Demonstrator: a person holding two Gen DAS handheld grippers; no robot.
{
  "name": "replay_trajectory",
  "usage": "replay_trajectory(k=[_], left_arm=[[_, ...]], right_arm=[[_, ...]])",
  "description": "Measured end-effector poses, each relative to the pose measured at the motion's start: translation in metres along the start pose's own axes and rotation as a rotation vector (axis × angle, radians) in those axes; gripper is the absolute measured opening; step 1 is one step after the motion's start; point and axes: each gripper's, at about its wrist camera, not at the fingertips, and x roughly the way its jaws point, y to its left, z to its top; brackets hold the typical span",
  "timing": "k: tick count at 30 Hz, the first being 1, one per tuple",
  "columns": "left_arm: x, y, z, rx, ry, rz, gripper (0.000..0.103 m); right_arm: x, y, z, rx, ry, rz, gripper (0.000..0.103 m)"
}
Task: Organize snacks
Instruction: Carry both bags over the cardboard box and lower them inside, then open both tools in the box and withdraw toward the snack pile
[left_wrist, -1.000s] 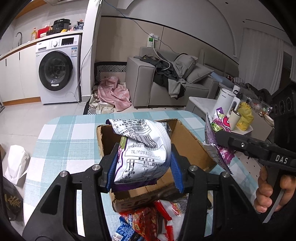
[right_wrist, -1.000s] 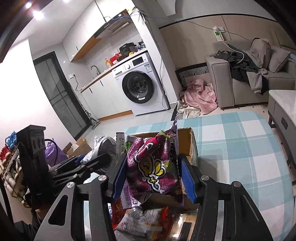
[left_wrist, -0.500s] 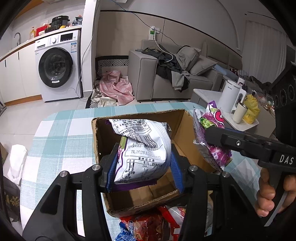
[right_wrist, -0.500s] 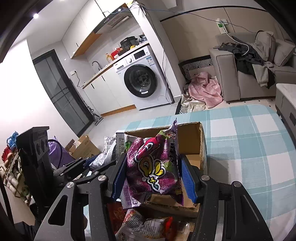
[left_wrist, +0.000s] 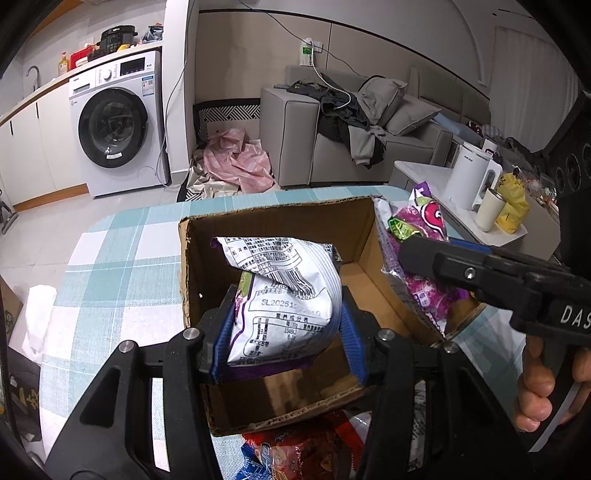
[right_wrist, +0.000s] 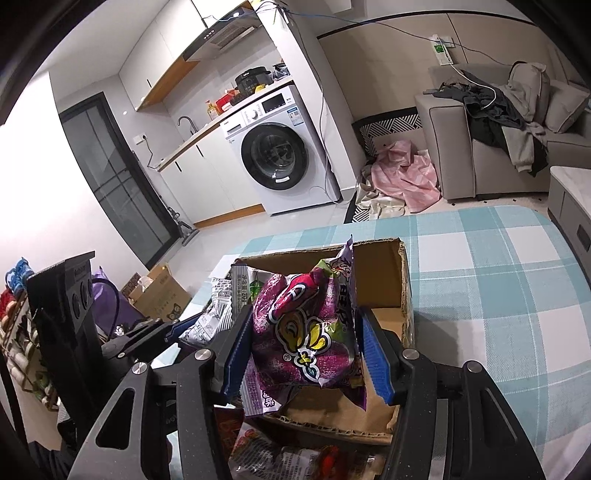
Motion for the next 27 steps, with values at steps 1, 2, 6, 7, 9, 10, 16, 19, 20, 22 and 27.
replay_trajectory(k=[1, 2, 6, 7, 9, 10, 16, 19, 20, 22, 27], left_arm=[[0.001, 0.001, 0.000, -0.001, 0.002, -0.001, 0.047], [0.001, 0.002, -0.001, -0.002, 0.003, 0.000, 0.047], [-0.001, 0.003, -0.001, -0.007, 0.014, 0.008, 0.049], [-0.002, 0.003, -0.002, -0.005, 0.015, 0.005, 0.050], [-0.008, 0.003, -0.002, -0.006, 0.011, -0.002, 0.057], [-0.011, 0.003, -0.002, -0.005, 0.007, -0.001, 0.067], [-0.041, 0.003, -0.005, -0.012, -0.016, 0.035, 0.087], [-0.056, 0.005, -0.009, -0.023, -0.025, 0.042, 0.096], [-0.063, 0.006, -0.011, -0.024, -0.030, 0.052, 0.102], [-0.073, 0.007, -0.015, -0.024, -0.042, 0.062, 0.102], [-0.096, 0.010, -0.027, -0.045, -0.034, 0.071, 0.102]], right_arm=[[0.001, 0.000, -0.001, -0.002, 0.001, -0.008, 0.056], [0.002, -0.001, -0.001, 0.000, 0.004, -0.009, 0.056], [0.000, 0.000, -0.001, -0.003, -0.001, -0.019, 0.064], [-0.003, 0.000, 0.000, -0.006, -0.012, -0.024, 0.067], [-0.009, 0.000, 0.001, -0.012, -0.030, -0.027, 0.077], [-0.012, 0.001, 0.002, -0.016, -0.035, -0.031, 0.080], [-0.033, 0.002, -0.001, -0.030, -0.043, -0.070, 0.102], [-0.044, 0.003, -0.006, -0.046, -0.044, -0.132, 0.103], [-0.048, 0.003, -0.009, -0.054, -0.041, -0.142, 0.103], [-0.053, 0.002, -0.014, -0.059, -0.027, -0.135, 0.103], [-0.066, 0.002, -0.029, -0.052, -0.009, -0.127, 0.103]])
